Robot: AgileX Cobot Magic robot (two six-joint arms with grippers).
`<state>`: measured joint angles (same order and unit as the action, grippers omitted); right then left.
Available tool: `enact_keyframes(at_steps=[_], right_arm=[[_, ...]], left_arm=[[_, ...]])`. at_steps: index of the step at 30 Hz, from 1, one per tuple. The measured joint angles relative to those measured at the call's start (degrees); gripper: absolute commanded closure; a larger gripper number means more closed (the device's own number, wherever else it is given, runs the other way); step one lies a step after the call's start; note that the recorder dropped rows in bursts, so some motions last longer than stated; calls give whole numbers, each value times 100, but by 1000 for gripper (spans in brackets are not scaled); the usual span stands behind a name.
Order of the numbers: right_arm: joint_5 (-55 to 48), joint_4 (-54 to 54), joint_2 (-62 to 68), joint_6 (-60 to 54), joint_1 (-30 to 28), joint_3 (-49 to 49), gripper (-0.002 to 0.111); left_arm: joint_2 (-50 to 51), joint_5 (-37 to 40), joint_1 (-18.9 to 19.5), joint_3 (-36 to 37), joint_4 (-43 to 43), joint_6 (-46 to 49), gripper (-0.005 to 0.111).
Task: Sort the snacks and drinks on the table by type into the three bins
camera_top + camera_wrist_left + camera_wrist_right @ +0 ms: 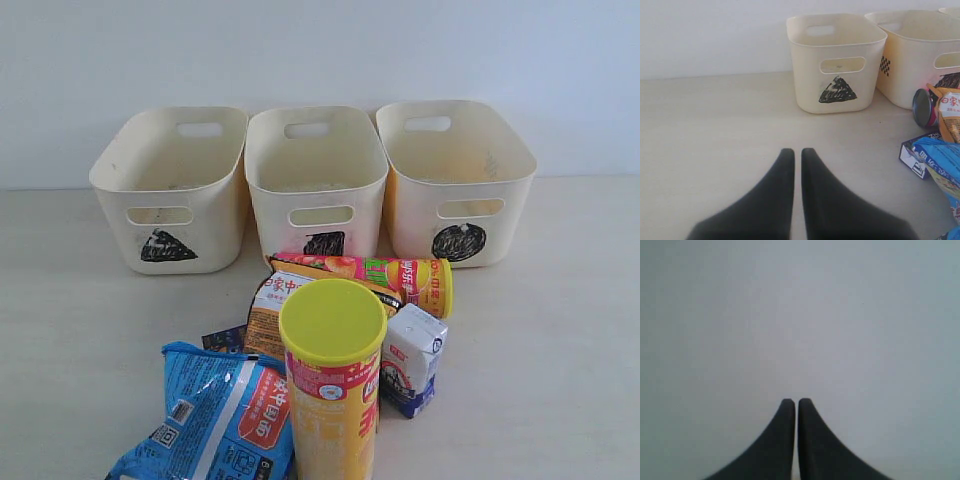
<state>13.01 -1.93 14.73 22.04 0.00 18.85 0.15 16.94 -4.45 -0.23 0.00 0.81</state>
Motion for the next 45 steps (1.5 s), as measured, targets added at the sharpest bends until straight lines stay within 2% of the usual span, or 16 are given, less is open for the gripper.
enact_keyframes(at_steps=[7,10,13,18,24,29,34,42,45], right_arm=[[895,0,1696,-46,0,970,108],[900,0,2412,-46,0,1419,108],[204,62,3187,-46,0,1928,108],[-1967,193,4380,-398,42,2871,108],[-4688,-261,5500,-2252,695,4025,108],[-6330,-1024,6179,-3563,1324,4678,108],[-6949,-1193,6571,-3995,1934,4775,108],[-7161,-1214,7088,-4152,2609,4783,107],[-7161,-1214,7247,-4152,2681,4783,94]], left_arm=[[0,0,0,0,0,0,103],[0,0,0,0,0,0,103],[0,0,0,0,0,0,103],[0,0,0,0,0,0,103],[0,0,0,0,0,0,103],[0,0,0,0,0,0,103],[0,0,0,0,0,0,103],[0,0,0,0,0,0,103],[0,0,0,0,0,0,103]])
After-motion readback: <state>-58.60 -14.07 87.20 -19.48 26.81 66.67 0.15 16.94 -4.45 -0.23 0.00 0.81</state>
